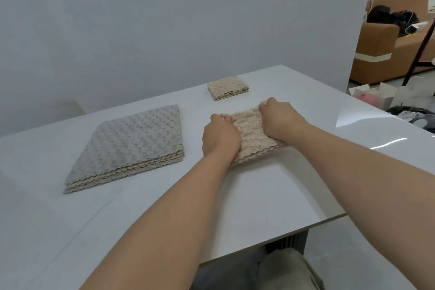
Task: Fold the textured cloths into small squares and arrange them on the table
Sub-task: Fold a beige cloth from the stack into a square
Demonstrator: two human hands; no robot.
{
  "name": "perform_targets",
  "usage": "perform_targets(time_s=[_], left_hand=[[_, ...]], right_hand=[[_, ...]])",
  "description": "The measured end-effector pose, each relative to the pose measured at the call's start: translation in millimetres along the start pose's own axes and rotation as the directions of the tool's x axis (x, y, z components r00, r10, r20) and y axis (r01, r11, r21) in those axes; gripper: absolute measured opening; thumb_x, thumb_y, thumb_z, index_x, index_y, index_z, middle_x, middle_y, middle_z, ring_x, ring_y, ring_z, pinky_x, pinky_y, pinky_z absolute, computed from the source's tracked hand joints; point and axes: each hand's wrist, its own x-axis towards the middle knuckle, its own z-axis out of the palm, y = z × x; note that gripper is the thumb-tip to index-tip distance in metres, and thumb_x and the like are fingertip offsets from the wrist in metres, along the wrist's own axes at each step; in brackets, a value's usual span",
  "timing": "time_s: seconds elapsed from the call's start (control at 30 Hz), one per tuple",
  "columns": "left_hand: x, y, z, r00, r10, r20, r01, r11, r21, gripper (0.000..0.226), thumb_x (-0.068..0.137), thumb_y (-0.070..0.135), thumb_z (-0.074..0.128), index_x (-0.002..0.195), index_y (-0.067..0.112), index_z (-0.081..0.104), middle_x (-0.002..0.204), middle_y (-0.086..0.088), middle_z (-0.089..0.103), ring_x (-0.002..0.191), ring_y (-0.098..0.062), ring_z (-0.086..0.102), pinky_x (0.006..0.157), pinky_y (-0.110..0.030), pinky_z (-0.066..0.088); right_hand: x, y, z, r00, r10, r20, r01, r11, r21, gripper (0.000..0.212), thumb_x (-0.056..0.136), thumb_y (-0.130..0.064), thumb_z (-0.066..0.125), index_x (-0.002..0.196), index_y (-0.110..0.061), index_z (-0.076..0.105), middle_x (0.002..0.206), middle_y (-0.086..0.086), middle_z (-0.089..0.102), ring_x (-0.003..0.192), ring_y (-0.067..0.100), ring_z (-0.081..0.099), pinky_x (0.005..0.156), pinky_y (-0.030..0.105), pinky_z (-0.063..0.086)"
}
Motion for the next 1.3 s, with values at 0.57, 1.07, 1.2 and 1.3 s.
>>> perform_targets(time_s=[0.57,1.07,1.2,1.3], left_hand=[[49,19,54,1.000,-0.025,-0.009,0.026,0.948,0.316,0.029,0.103,0.027,0.042,0.127,0.015,0.052,0.126,-0.005,0.064,0.114,-0.028,0.062,0.077,-0.033,0.039],[51,10,61,0.910,0.403,-0.101,-0.273,0.762,0.587,0.043,0.094,0.019,0.049,0.136,0.012,0.043,0.137,-0.010,0.046,0.118,-0.030,0.050,0.094,-0.040,0.036],[45,18,51,0.761,0.649,0.021,-0.592,0.681,0.430,0.044,0.092,0.010,0.044,0.134,0.014,0.056,0.135,-0.003,0.058,0.126,-0.026,0.051,0.114,-0.042,0.031],[46,21,50,0.803,0.570,0.173,-0.596,0.764,0.247,0.035,0.094,0.009,0.041,0.121,0.013,0.064,0.125,-0.008,0.065,0.118,-0.030,0.057,0.103,-0.044,0.042]], right_hand=[[56,18,15,0.999,-0.008,0.040,0.019,0.959,-0.283,0.032,0.094,-0.010,0.045,0.124,-0.008,0.056,0.125,0.014,0.060,0.113,0.036,0.060,0.078,0.038,0.039],[56,29,29,0.981,0.081,-0.177,-0.123,0.964,-0.235,0.044,0.106,-0.041,0.034,0.137,-0.013,0.041,0.132,0.016,0.048,0.115,0.036,0.054,0.077,0.040,0.035],[58,29,19,0.951,0.080,-0.299,-0.100,0.994,-0.052,0.043,0.106,-0.037,0.034,0.140,-0.012,0.044,0.139,0.015,0.046,0.123,0.037,0.047,0.090,0.046,0.041],[58,25,11,0.937,-0.149,-0.316,0.135,0.989,-0.067,0.042,0.102,-0.023,0.039,0.141,-0.017,0.052,0.143,0.008,0.055,0.130,0.032,0.050,0.102,0.046,0.040]])
